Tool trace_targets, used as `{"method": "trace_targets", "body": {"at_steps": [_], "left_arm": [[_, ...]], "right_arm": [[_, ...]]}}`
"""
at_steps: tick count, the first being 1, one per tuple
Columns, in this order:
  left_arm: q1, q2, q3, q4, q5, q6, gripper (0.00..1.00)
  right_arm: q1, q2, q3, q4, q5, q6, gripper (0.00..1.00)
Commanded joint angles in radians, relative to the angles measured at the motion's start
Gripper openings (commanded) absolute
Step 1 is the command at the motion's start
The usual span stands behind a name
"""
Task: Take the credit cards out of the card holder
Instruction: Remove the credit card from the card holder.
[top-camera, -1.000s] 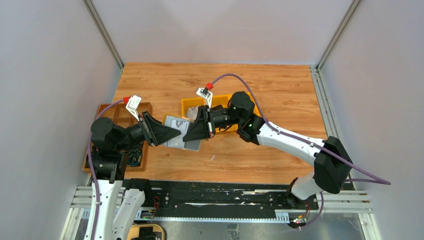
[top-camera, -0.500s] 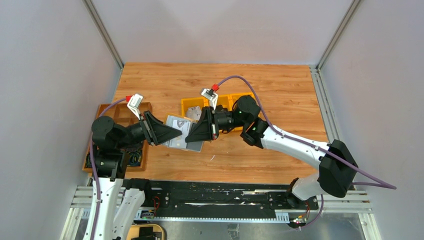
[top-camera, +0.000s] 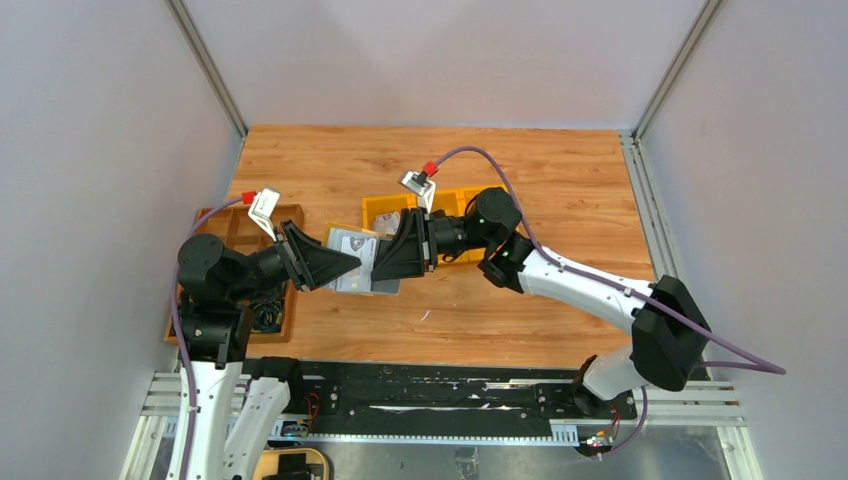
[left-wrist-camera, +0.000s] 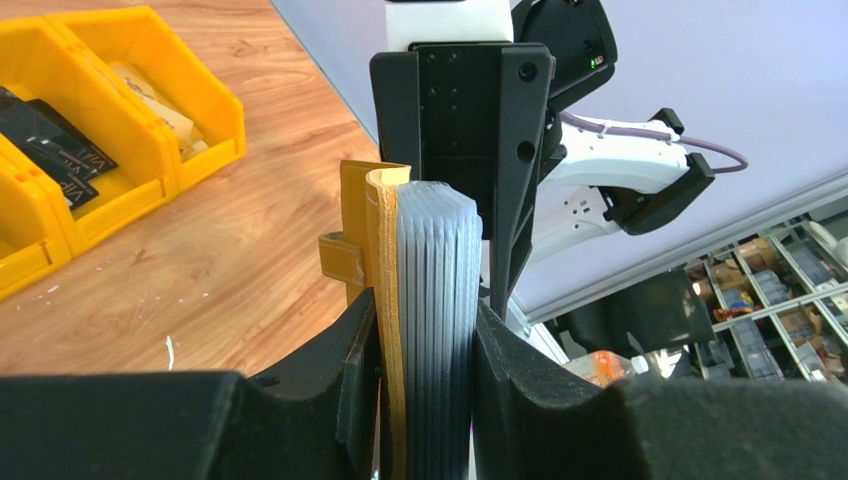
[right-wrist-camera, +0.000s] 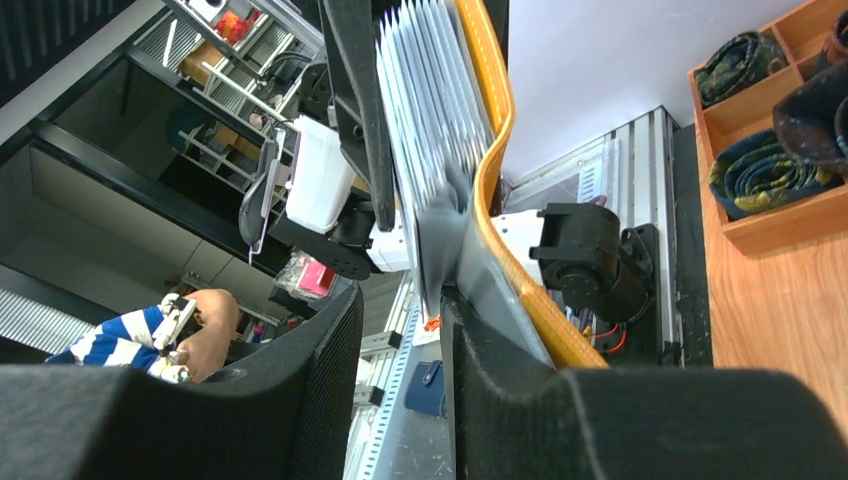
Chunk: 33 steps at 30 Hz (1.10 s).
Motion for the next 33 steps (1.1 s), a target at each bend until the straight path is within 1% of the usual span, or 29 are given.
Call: {"method": "trace_targets", "body": {"at_steps": [1,5,6,7,8,10,11,13,15,20,22,29,33], "left_arm": [[-0.004,-0.018,0.050,0.018,0.024,0.003,0.26],[-0.004,-0.020,0.050,0.014,0.025,0.003,0.26],[-0.004,-0.020,0.050,0.014,0.026,0.003,0.26],[-0.004,-0.021,0.051,0.012,0.027,0.003,0.26],[-0.004,-0.021,0.052,0.011,0.026,0.002,0.27],[-0.004,-0.023,0.055,0.014,0.025,-0.005,0.29],[-0.004,-0.022,0.056,0.021,0.024,-0.013,0.31],[-0.004,-0.020,0.059,0.033,0.023,-0.029,0.39],[-0.004,-0.019,0.064,0.044,0.023,-0.045,0.45],[-0.004,-0.014,0.072,0.069,0.030,-0.073,0.46],[-0.004,-0.012,0.074,0.075,0.032,-0.076,0.43],[-0.004,-0.012,0.072,0.085,0.039,-0.081,0.27],[-0.004,-0.012,0.073,0.090,0.042,-0.085,0.23]], "right_arm": [[-0.025,0.059,0.039,0.130,0.001,0.098,0.36],[-0.028,0.088,0.050,0.185,-0.001,0.151,0.24],[-0.030,0.091,0.048,0.205,0.000,0.166,0.16],[-0.030,0.095,0.044,0.224,0.001,0.176,0.12],[-0.033,0.098,0.037,0.244,-0.001,0.195,0.05],[-0.037,0.098,0.022,0.262,-0.002,0.209,0.00],[-0.040,0.095,0.010,0.272,-0.001,0.213,0.00],[-0.047,0.087,-0.011,0.285,0.002,0.217,0.00],[-0.051,0.079,-0.030,0.289,0.006,0.216,0.00],[-0.060,0.063,-0.063,0.284,0.004,0.212,0.00],[-0.062,0.058,-0.069,0.281,0.004,0.207,0.00],[-0.067,0.034,-0.092,0.281,0.009,0.202,0.00],[-0.067,0.027,-0.100,0.299,0.012,0.212,0.00]]}}
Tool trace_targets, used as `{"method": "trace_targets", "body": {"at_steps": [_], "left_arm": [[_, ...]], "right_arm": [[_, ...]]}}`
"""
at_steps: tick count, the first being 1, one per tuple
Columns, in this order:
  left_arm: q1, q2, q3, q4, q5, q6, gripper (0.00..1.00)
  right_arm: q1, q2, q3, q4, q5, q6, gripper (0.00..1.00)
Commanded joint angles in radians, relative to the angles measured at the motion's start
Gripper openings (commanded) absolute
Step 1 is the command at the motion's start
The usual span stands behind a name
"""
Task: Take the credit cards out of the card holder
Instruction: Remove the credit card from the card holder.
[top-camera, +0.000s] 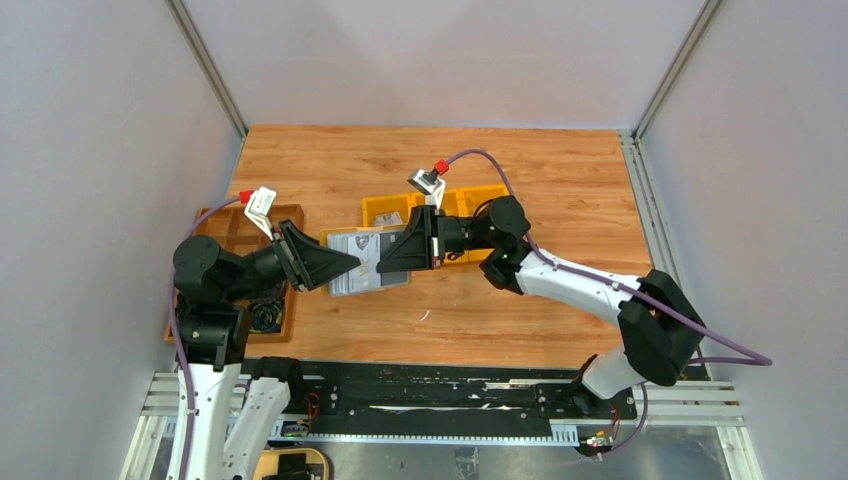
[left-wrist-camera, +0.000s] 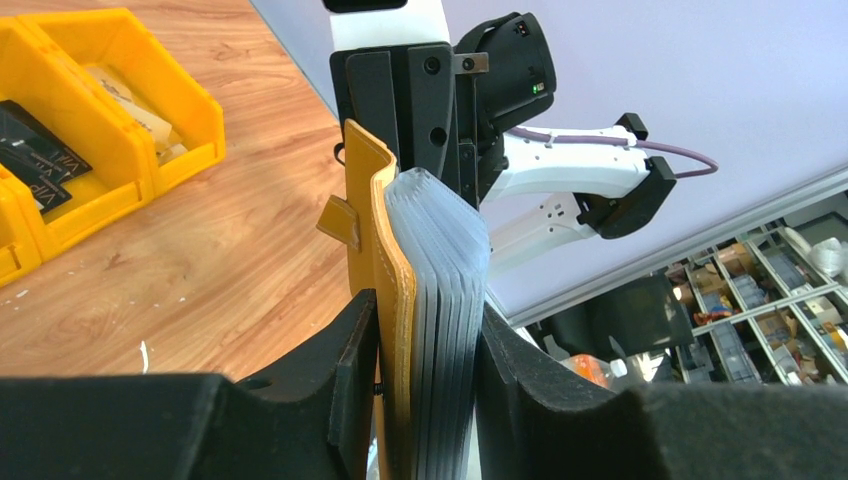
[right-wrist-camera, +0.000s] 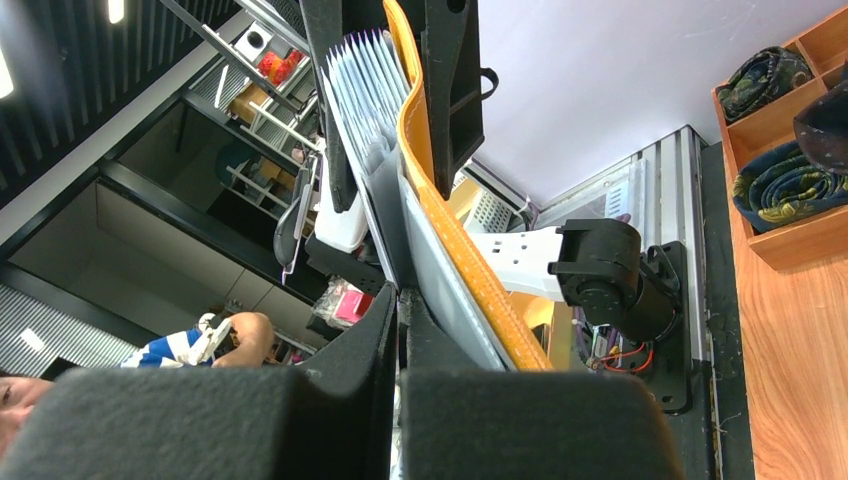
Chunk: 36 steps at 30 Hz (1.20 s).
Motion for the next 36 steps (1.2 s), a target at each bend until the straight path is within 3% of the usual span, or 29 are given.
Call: {"method": "trace_targets", "body": {"at_steps": [1,8,12,20,22,26,36], "left_arm": [[-0.005,-0.011,0.049,0.086,0.041,-0.031,0.22],[-0.005,-0.007,0.057,0.086,0.041,-0.033,0.16],[-0.005,-0.008,0.054,0.082,0.032,-0.029,0.11],[-0.005,-0.011,0.058,0.069,0.017,-0.017,0.02],[-0.005,-0.010,0.062,0.046,0.009,0.005,0.00],[-0.005,-0.005,0.070,0.029,0.001,0.025,0.00],[-0.005,0.000,0.096,0.009,-0.021,0.054,0.00]], "right_arm": [[-0.021,-0.022,-0.029,0.023,0.014,0.007,0.00],[-0.023,-0.017,-0.053,0.095,0.018,0.050,0.00],[-0.024,-0.009,-0.018,0.093,0.021,0.058,0.18],[-0.023,0.022,0.034,0.136,0.021,0.102,0.26],[-0.024,0.023,0.034,0.151,0.023,0.114,0.23],[-0.031,0.015,0.015,0.162,0.027,0.124,0.00],[-0.079,-0.040,-0.075,0.186,0.027,0.132,0.00]]}}
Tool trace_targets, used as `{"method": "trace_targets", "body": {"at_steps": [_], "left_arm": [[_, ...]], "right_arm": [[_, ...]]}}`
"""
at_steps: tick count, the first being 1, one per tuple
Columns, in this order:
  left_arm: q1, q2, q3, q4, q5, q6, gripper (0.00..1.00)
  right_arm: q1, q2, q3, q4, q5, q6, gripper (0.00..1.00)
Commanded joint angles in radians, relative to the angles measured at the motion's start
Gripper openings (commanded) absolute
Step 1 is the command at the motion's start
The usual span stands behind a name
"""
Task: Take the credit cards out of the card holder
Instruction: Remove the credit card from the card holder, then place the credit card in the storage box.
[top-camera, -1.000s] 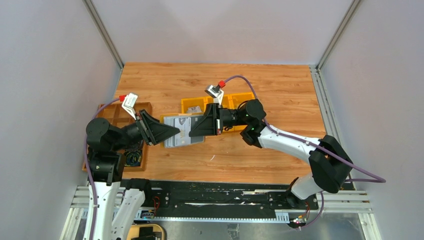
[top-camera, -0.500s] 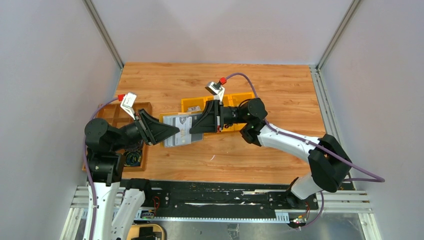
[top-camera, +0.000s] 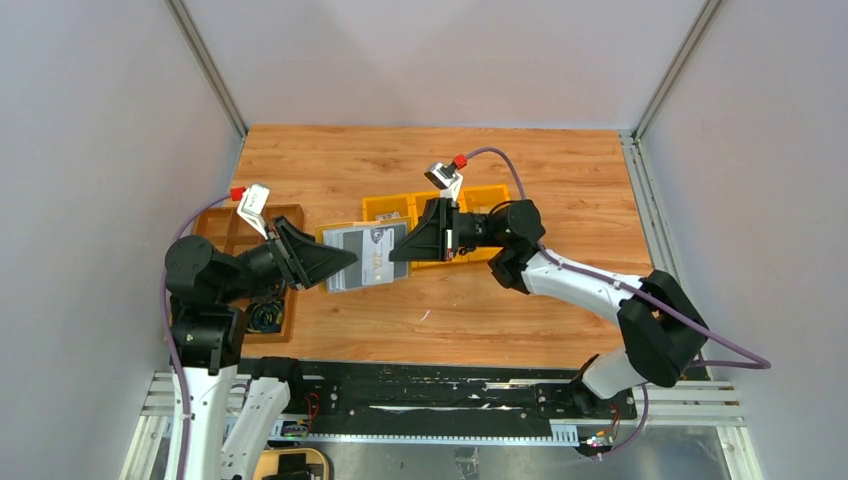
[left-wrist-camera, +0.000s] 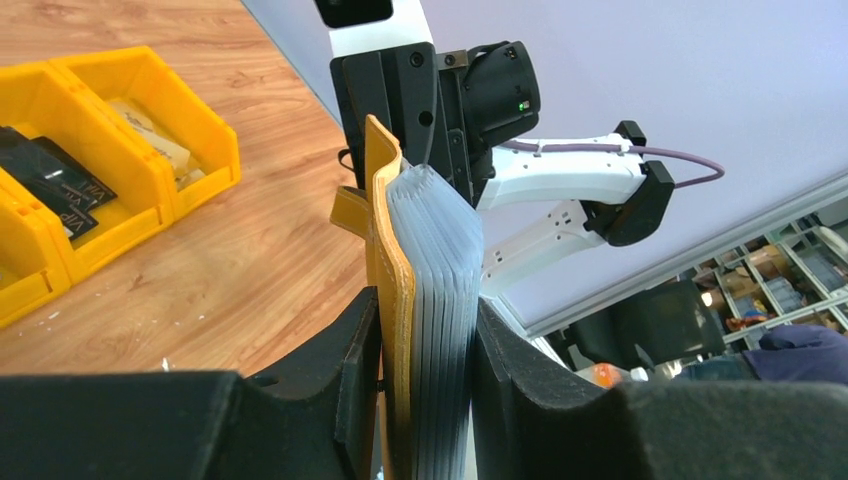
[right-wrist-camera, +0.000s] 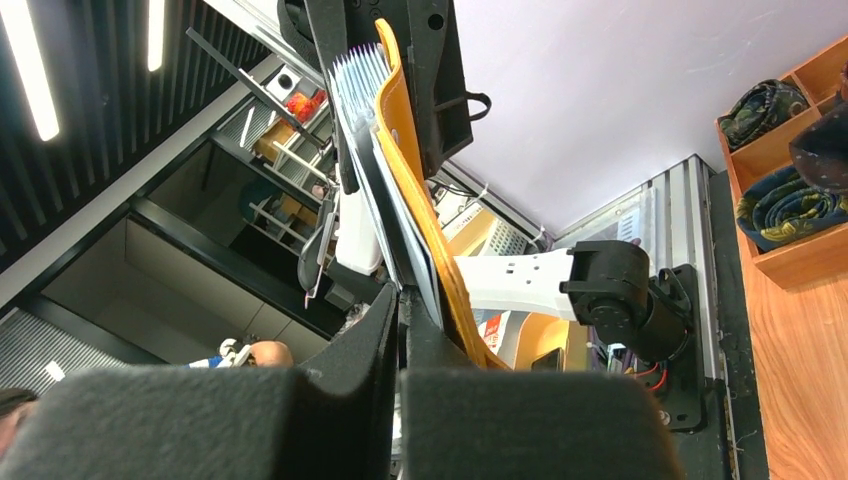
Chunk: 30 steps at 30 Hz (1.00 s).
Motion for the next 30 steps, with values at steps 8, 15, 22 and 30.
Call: {"method": "trace_targets", "body": {"at_steps": [8,15,22,30], "left_arm": [[-0.005,0.016,0.171,-0.346,-0.355,0.455,0.00],[-0.005,0.044,0.197,-0.487,-0.723,0.688,0.00],[-0.005,0.025,0.184,-0.466,-0.430,0.647,0.00],[-0.005,0.005,0.182,-0.448,-0.156,0.584,0.00]], "right_arm": [[-0.136,-0.092,-0.057,-0.161,-0.048,-0.116,0.00],[-0.199,-0.136,0.094,-0.973,0.087,-0.684,0.00],[-0.182,0.118,0.271,-1.201,0.251,-0.818,0.00],[-0.136,0.454,0.586,-1.384,0.355,-0.892,0.00]]}}
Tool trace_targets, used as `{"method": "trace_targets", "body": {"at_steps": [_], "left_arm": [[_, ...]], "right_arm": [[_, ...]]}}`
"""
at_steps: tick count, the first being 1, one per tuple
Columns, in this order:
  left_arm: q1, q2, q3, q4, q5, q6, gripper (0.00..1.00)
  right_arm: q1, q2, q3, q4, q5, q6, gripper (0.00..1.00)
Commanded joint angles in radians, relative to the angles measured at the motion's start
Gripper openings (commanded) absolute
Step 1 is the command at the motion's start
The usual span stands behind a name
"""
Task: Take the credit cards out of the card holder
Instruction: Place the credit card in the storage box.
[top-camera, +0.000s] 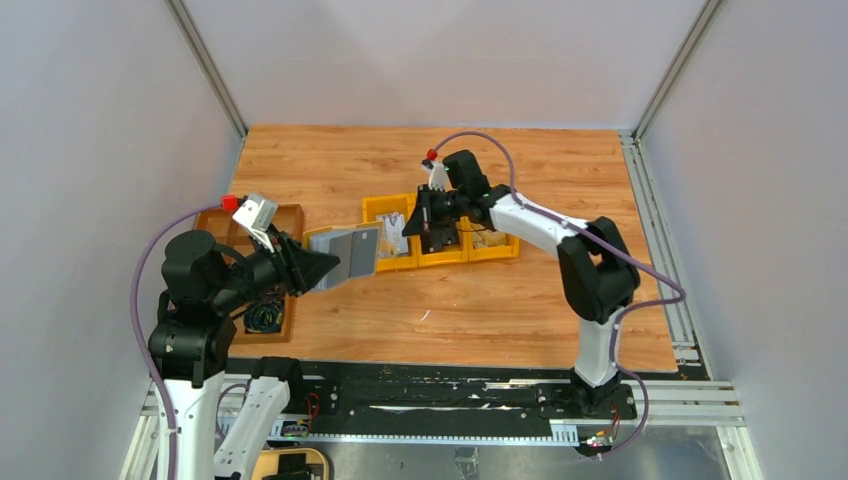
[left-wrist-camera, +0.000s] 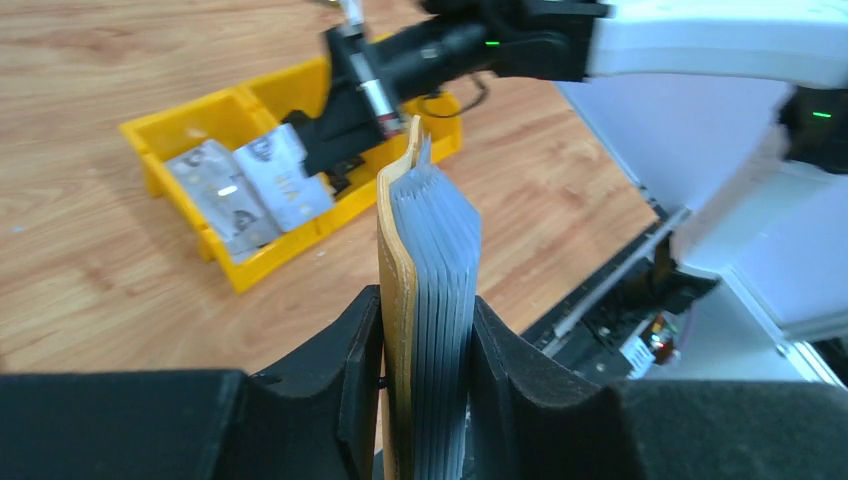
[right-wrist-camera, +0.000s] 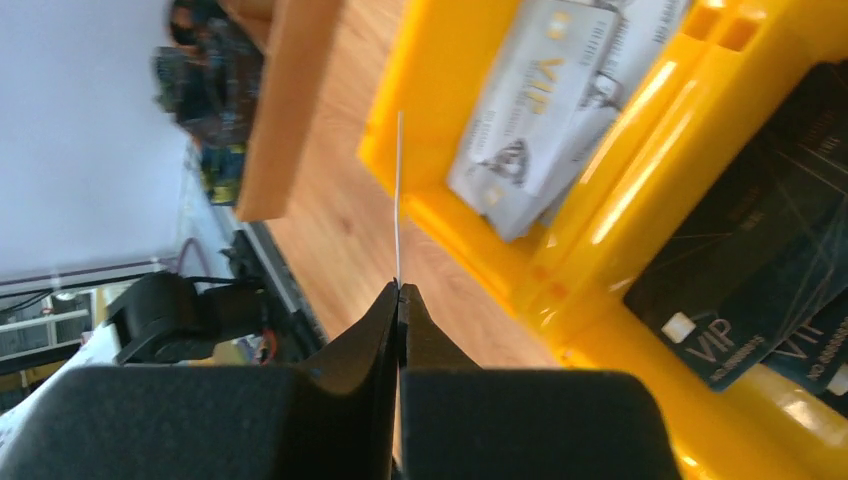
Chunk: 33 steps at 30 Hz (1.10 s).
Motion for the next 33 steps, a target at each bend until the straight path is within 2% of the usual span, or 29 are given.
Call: {"method": "trace_targets", "body": {"at_steps": [1,5,9,18,22,26,31,33], "left_arm": [[-0.003,-0.027,0.007,0.068,0.184,-0.049,0.00],[-0.002,-0.032,0.010,0.091,0.232,-0.092,0.00],[-0.002,-0.035,0.017,0.089,0.237,-0.107,0.00],[-0.002,-0.053,0.017,0.064,0.248,-0.097,0.00],[-0.003,-0.057,0.019,0.034,0.270,-0.070,0.00],[-0.002,-0.058,0.023,0.014,0.285,-0.049,0.00],[-0.002,-0.054,0.024,0.017,0.305,-0.042,0.00],[-0.002,-0.054,0.022,0.014,0.310,-0.034,0.00]], "right_arm": [[0.039,0.098,0.145,-0.145,0.098,-0.072,0.00],[0.062,0.196,0.248,-0.183,0.163,-0.067,0.00],[0.078,0.260,0.282,-0.157,0.200,-0.032,0.00],[0.110,0.298,0.304,-0.115,0.291,0.002,0.02],[0.113,0.264,0.300,-0.111,0.310,-0.001,0.32],[0.115,0.152,0.246,-0.086,0.317,-0.025,0.53],[0.115,-0.055,0.178,-0.104,0.284,-0.083,0.69],[0.114,-0.150,0.136,-0.088,0.202,-0.104,0.75]]}}
